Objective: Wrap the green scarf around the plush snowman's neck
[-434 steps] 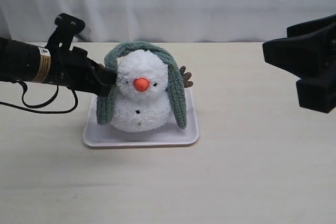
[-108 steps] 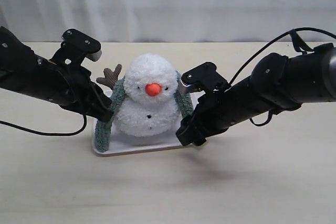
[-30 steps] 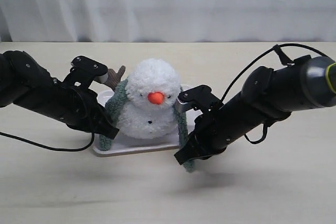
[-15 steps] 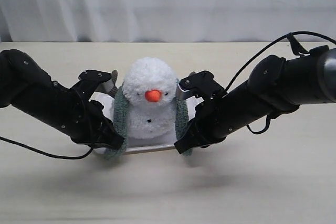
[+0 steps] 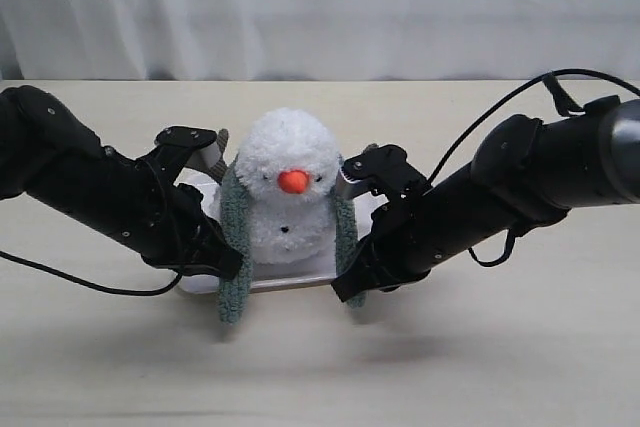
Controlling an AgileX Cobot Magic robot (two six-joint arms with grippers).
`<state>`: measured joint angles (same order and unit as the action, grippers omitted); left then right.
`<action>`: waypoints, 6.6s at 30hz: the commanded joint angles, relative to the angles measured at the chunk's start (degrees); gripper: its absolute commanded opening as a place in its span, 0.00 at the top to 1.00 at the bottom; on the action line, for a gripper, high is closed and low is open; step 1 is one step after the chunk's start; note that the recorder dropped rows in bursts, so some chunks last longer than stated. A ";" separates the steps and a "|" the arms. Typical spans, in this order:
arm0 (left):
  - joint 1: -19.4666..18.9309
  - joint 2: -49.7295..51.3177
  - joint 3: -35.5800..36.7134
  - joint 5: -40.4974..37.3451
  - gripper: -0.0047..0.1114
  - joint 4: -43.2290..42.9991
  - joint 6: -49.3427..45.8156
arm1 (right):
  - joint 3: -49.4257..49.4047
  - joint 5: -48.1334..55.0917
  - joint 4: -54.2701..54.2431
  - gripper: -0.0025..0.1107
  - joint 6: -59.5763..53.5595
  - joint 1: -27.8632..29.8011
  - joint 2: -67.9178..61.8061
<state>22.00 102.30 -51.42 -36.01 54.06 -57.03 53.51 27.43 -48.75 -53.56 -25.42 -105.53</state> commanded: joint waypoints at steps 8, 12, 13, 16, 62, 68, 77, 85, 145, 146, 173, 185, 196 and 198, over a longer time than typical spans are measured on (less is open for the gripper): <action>0.04 0.09 1.81 3.35 0.96 -1.71 -0.26 | -0.27 -0.57 -0.53 0.94 -1.37 -0.09 -2.54; 0.04 0.22 2.08 3.32 0.96 -0.46 -0.37 | -0.27 -0.57 -0.53 0.94 -1.37 -0.09 -2.54; 0.04 0.22 2.08 3.32 0.96 -0.46 -0.37 | -0.27 -0.57 -0.53 0.94 -1.37 -0.09 -2.54; 0.04 0.22 2.08 3.21 0.96 -0.46 -0.37 | -0.27 -0.57 -0.53 0.94 -1.37 -0.09 -2.54; 0.04 -13.93 2.08 8.26 0.78 -33.66 29.58 | -0.27 -0.29 14.14 0.73 15.66 -0.09 21.26; 0.04 -13.21 6.02 14.27 0.96 -36.78 31.88 | -0.27 0.94 15.34 0.94 17.90 -0.09 27.87; -2.12 -7.95 10.02 20.79 0.96 -31.70 31.80 | -0.27 1.27 13.68 0.94 18.93 -0.09 38.45; 3.45 -7.20 14.89 23.88 0.96 -24.42 23.55 | -0.27 2.80 13.68 0.94 18.93 -0.09 43.91; 10.62 -18.59 15.39 31.96 0.96 -25.89 19.76 | -0.27 7.36 13.68 0.94 18.21 -0.09 45.50; 10.62 -21.88 15.39 31.30 0.96 -25.89 20.49 | -0.27 7.36 13.68 0.94 17.21 -0.09 46.81; 10.62 -50.67 15.39 25.14 0.96 -24.40 22.99 | -0.27 7.61 13.19 0.94 21.46 -0.09 62.60; 10.62 -55.97 15.39 22.62 0.96 -24.40 22.99 | -0.27 7.61 13.19 0.94 21.46 -0.09 62.60; 10.62 -67.23 17.12 23.53 0.96 -24.40 24.52 | -0.27 7.61 13.19 0.94 21.46 -0.09 62.60; 10.62 -70.36 18.72 24.51 0.96 -24.27 24.52 | -0.27 7.61 13.19 0.94 21.46 -0.09 62.60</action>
<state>32.62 35.71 -34.51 -13.05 29.18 -33.02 53.39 34.94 -35.33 -32.06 -25.42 -43.19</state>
